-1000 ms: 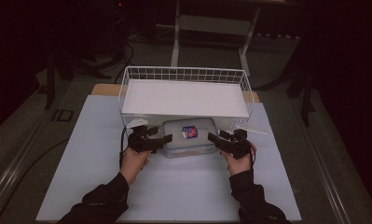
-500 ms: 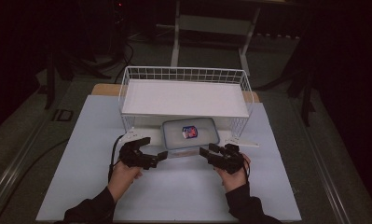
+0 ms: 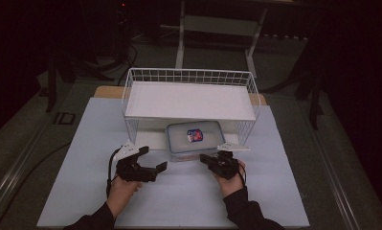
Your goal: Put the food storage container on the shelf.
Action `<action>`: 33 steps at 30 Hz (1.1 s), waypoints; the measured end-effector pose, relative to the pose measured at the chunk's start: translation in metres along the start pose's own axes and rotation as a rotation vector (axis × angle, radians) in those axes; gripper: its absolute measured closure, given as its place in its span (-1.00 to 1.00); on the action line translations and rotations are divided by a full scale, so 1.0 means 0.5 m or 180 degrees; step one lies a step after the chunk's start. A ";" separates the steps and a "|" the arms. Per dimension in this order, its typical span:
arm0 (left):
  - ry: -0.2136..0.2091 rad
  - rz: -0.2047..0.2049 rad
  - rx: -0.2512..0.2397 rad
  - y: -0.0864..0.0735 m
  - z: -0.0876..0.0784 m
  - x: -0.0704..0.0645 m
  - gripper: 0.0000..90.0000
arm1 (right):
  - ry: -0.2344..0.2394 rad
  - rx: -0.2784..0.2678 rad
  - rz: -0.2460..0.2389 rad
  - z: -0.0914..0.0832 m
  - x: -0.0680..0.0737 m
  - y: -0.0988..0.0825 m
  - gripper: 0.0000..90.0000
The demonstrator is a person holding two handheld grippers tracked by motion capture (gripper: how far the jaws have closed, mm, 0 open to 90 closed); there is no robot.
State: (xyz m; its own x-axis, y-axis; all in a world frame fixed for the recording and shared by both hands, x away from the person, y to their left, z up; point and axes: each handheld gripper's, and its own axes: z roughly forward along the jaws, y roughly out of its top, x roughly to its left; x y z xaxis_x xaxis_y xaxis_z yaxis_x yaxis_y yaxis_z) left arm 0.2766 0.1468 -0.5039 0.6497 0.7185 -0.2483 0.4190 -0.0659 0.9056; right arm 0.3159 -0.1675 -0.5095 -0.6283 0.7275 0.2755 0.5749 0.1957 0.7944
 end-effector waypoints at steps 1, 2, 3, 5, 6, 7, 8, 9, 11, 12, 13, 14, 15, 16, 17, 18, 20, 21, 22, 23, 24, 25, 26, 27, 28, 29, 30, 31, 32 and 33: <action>0.0033 0.0033 -0.0024 0.000 0.000 -0.002 -0.98 | -0.0026 0.0022 -0.0027 0.006 0.001 0.000 1.00; 0.0046 0.0046 -0.0046 -0.001 0.000 -0.003 -0.98 | -0.0040 0.0041 -0.0033 0.011 0.001 0.000 1.00; 0.0049 0.0048 -0.0062 -0.002 0.000 -0.004 -0.98 | -0.0034 0.0046 -0.0020 0.016 0.001 0.000 1.00; 0.0045 0.0050 -0.0056 -0.002 0.000 -0.004 -0.98 | -0.0036 0.0048 -0.0021 0.025 0.002 0.001 1.00; 0.0045 0.0050 -0.0056 -0.002 0.000 -0.004 -0.98 | -0.0036 0.0048 -0.0021 0.025 0.002 0.001 1.00; 0.0059 0.0058 -0.0062 -0.003 -0.001 -0.003 -0.98 | -0.0046 0.0036 -0.0033 0.028 0.004 0.003 1.00; 0.0060 0.0056 -0.0058 -0.004 -0.001 -0.002 -0.98 | -0.0057 0.0022 -0.0032 0.036 0.004 0.009 1.00; 0.0055 0.0041 -0.0066 -0.005 -0.001 -0.002 -0.98 | -0.0069 0.0002 -0.0031 0.040 0.003 0.011 1.00; 0.0080 0.0056 -0.0063 -0.005 -0.003 0.000 -0.98 | -0.0079 -0.0013 0.0005 0.048 0.001 0.016 1.00; 0.0080 0.0056 -0.0063 -0.005 -0.003 0.000 -0.98 | -0.0079 -0.0013 0.0005 0.048 0.001 0.016 1.00; 0.0087 0.0057 -0.0082 -0.005 -0.004 0.001 -0.98 | -0.0089 -0.0019 0.0004 0.051 0.000 0.019 1.00; 0.0095 0.0066 -0.0077 -0.005 -0.004 0.001 -0.98 | -0.0106 -0.0044 0.0037 0.061 -0.003 0.025 1.00; 0.0098 0.0071 -0.0080 -0.005 -0.004 0.001 -0.98 | -0.0103 -0.0057 0.0058 0.064 -0.005 0.027 1.00; 0.0097 0.0077 -0.0076 -0.005 -0.004 0.001 -0.98 | -0.0121 -0.0060 0.0071 0.068 -0.005 0.030 1.00; 0.0099 0.0086 -0.0067 -0.005 -0.004 0.001 -0.98 | -0.0143 -0.0063 0.0056 0.072 -0.006 0.032 1.00; 0.0100 0.0096 -0.0068 -0.006 -0.003 0.000 -0.98 | -0.0155 -0.0071 0.0055 0.075 -0.007 0.035 1.00; 0.0108 0.0121 -0.0064 -0.006 -0.003 -0.001 -0.98 | -0.0180 -0.0074 0.0053 0.081 -0.009 0.040 1.00; 0.0113 0.0128 -0.0071 -0.006 -0.003 -0.002 -0.98 | -0.0183 -0.0081 0.0068 0.084 -0.010 0.042 1.00; 0.0117 0.0131 -0.0096 -0.007 -0.003 -0.002 -0.98 | -0.0180 -0.0081 0.0074 0.088 -0.011 0.045 1.00; 0.0122 0.0135 -0.0100 -0.007 -0.003 -0.002 -0.98 | -0.0179 -0.0081 0.0057 0.091 -0.012 0.047 1.00; 0.0122 0.0135 -0.0100 -0.007 -0.003 -0.002 -0.98 | -0.0179 -0.0081 0.0057 0.091 -0.012 0.047 1.00; 0.0116 0.0120 -0.0115 -0.007 -0.003 -0.001 -0.98 | -0.0184 -0.0085 0.0057 0.094 -0.013 0.049 1.00; 0.0120 0.0120 -0.0109 -0.008 -0.002 0.000 -0.98 | -0.0187 -0.0099 0.0083 0.099 -0.015 0.051 1.00; 0.0128 0.0111 -0.0104 -0.008 0.000 0.000 -0.98 | -0.0198 -0.0098 0.0074 0.102 -0.014 0.053 1.00; 0.0119 0.0106 -0.0103 -0.009 0.001 -0.001 -0.98 | -0.0217 -0.0103 0.0056 0.106 -0.014 0.055 1.00; 0.0113 0.0104 -0.0103 -0.009 0.001 -0.001 -0.98 | -0.0220 -0.0109 0.0061 0.109 -0.015 0.057 1.00; 0.0113 0.0104 -0.0103 -0.009 0.001 -0.001 -0.98 | -0.0220 -0.0109 0.0061 0.109 -0.015 0.057 1.00; 0.0109 0.0123 -0.0088 -0.009 0.000 -0.002 -0.98 | -0.0223 -0.0110 0.0073 0.112 -0.016 0.059 1.00; 0.0104 0.0120 -0.0100 -0.010 0.000 -0.001 -0.98 | -0.0243 -0.0118 0.0091 0.118 -0.018 0.063 1.00; 0.0094 0.0118 -0.0116 -0.010 -0.001 0.000 -0.98 | -0.0250 -0.0114 0.0118 0.119 -0.019 0.066 1.00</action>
State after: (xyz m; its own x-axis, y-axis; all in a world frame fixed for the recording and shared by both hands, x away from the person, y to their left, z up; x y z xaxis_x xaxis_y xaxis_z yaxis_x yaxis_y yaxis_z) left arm 0.2742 0.1472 -0.5083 0.6451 0.7362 -0.2047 0.3714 -0.0680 0.9260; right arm 0.3719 -0.1286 -0.5183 -0.5631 0.7835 0.2628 0.5769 0.1450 0.8038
